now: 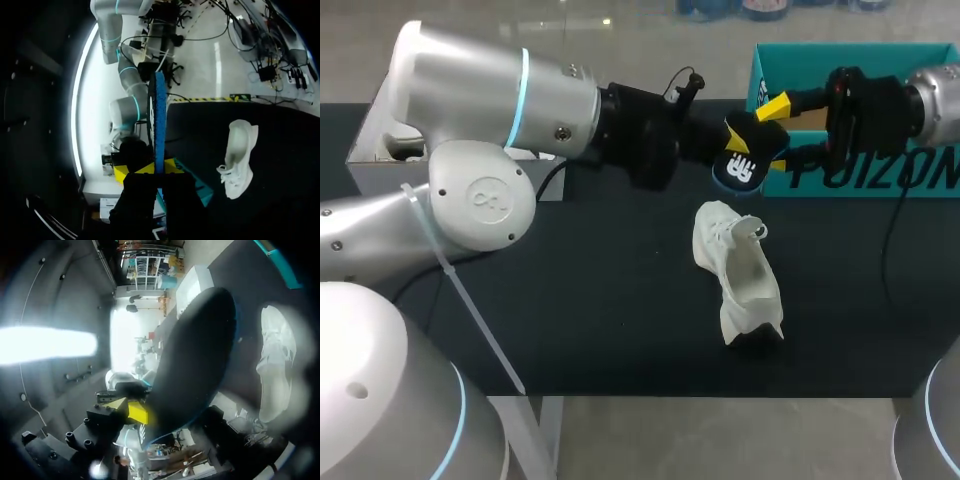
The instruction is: Take the shoe out of the shoebox, open the shoe tongue, remove and reinsert the insole, then place the shoe into the shoebox
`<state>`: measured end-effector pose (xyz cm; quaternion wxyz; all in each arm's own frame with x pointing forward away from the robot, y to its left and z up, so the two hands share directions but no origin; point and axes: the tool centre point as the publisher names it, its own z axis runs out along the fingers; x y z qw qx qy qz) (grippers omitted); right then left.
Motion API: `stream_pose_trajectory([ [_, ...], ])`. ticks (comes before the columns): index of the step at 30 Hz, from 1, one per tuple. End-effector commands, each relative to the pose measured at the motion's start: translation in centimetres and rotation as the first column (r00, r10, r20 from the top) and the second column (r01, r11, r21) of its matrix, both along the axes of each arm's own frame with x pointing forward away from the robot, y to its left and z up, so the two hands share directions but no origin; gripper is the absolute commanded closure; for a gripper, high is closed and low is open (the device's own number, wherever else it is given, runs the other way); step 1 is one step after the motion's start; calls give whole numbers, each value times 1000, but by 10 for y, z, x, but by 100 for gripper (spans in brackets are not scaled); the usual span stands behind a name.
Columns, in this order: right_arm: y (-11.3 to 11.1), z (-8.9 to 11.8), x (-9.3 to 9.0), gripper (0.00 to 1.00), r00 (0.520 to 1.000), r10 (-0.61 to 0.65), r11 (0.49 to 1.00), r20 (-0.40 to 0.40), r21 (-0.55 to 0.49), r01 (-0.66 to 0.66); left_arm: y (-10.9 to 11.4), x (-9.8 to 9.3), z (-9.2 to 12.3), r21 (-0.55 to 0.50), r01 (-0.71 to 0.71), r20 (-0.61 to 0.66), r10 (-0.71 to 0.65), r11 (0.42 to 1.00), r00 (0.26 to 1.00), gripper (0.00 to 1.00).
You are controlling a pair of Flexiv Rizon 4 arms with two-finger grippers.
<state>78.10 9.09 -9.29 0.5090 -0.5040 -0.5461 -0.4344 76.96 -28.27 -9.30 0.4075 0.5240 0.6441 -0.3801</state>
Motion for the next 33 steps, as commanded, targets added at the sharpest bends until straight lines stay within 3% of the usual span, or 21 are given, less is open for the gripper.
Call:
stream_pose_trajectory([
  [1,1,-1,1,100,1000,0,1000,0,0,0,-4,-2,1,4,-5,4,5,1000,1000,100],
  [21,1,-1,1,100,1000,0,1000,0,0,0,-4,-4,-4,-27,6,-48,-8,1000,999,100],
  [22,1,-1,1,100,1000,0,1000,0,0,0,-3,-6,-3,-36,15,-53,-17,999,998,62],
  [23,1,-1,1,100,1000,0,1000,0,0,0,-3,-7,-3,-34,29,-64,-32,999,997,0],
  [27,1,-1,1,100,1000,0,1000,0,0,0,2,-15,-2,-30,58,-96,-61,998,994,0],
  [33,1,-1,1,100,1000,0,1000,0,0,0,32,-15,1,32,118,-214,-109,992,971,0],
])
